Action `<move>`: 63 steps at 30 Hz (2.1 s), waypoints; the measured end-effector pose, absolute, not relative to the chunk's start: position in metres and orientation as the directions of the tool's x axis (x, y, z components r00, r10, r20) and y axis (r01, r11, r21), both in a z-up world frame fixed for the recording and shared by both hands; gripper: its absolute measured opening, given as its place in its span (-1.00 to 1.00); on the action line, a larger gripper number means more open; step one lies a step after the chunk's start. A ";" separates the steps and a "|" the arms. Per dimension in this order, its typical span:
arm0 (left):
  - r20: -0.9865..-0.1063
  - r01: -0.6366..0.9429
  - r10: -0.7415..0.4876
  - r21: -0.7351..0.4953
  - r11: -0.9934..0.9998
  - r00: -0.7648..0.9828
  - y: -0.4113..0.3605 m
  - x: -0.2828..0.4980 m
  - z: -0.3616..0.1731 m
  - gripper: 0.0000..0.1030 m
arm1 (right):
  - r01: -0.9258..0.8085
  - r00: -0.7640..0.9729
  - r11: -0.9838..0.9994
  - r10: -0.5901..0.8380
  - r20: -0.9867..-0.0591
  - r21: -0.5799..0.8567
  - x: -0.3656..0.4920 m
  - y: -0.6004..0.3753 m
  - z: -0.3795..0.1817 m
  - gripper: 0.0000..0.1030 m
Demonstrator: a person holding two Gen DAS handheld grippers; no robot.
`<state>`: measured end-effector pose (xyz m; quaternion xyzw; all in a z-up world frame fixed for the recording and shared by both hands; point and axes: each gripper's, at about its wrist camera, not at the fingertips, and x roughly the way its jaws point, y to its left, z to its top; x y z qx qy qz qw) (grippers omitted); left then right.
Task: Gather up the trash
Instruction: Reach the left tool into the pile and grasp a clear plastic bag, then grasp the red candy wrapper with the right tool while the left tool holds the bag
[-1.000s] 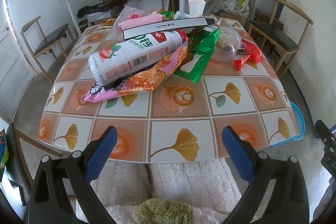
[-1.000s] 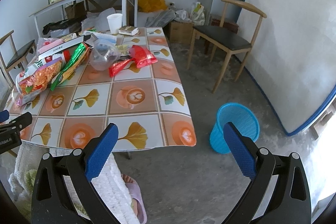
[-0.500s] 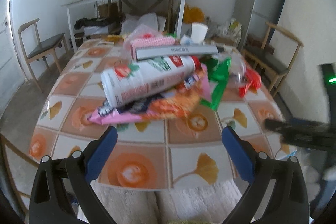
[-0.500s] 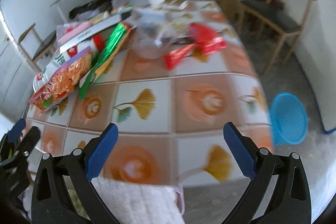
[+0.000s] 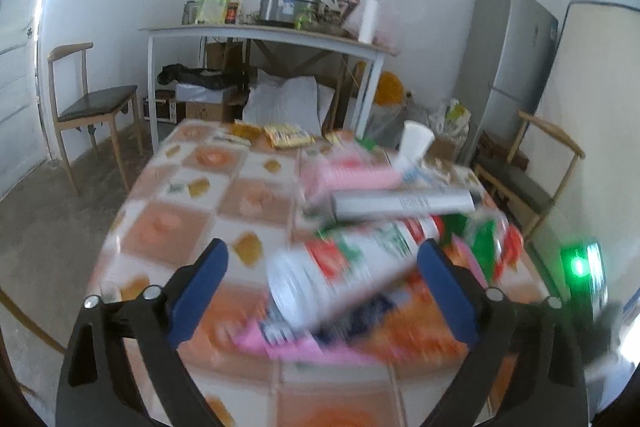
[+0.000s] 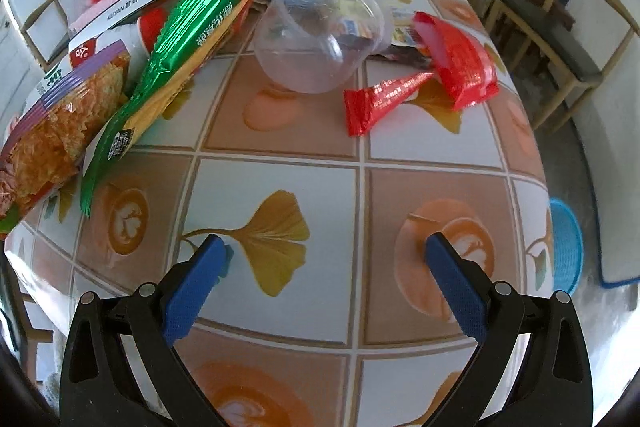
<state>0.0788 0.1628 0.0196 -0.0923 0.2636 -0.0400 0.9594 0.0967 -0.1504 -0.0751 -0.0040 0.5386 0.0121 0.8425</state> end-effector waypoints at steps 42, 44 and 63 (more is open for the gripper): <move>-0.602 0.468 -0.345 0.055 0.882 0.721 0.147 0.229 0.039 -0.90 | -0.083 0.462 0.996 0.059 -0.885 0.023 0.085 -0.151 -0.070 0.87; -0.583 0.453 -0.351 0.033 0.891 0.733 0.154 0.221 0.046 -0.91 | -0.074 0.477 0.997 0.069 -0.876 0.039 0.083 -0.155 -0.064 0.87; -0.368 0.249 -0.322 -0.232 0.940 0.873 0.213 0.109 0.085 -0.93 | 0.077 0.616 0.983 0.083 -0.783 0.165 0.159 -0.255 -0.014 0.83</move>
